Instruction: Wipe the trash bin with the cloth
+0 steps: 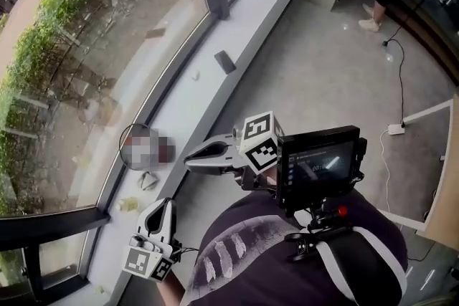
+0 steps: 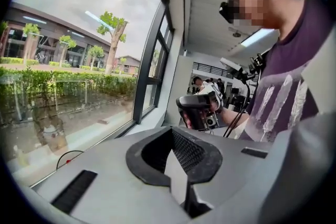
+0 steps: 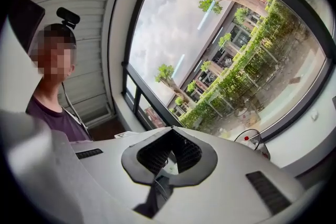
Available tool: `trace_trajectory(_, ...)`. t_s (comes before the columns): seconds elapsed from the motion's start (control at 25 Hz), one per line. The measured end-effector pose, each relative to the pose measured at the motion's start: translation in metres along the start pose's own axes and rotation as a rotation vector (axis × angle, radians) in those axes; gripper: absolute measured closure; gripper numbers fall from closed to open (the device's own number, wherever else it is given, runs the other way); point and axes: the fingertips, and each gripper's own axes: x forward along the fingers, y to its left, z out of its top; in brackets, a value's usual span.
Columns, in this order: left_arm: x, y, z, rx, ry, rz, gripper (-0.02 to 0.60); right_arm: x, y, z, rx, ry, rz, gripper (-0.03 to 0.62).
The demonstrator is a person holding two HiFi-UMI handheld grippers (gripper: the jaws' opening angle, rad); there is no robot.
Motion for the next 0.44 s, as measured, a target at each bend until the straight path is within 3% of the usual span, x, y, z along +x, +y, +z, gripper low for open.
trace_trajectory(0.08,-0.016,-0.007,0.001,0.013,-0.019,-0.022,0.584,0.006,0.018,-0.006,-0.019,-0.004,-0.021,0.594)
trace_trajectory(0.24,-0.051,-0.022,0.012,-0.044,-0.103,-0.127,0.584,0.014,0.069,-0.018,-0.077,-0.007,-0.096,0.594)
trace_trajectory(0.44,-0.092,-0.024,-0.003,0.011,-0.114,-0.246,0.584,0.032,0.103,-0.068,-0.088,-0.020,-0.227,0.594)
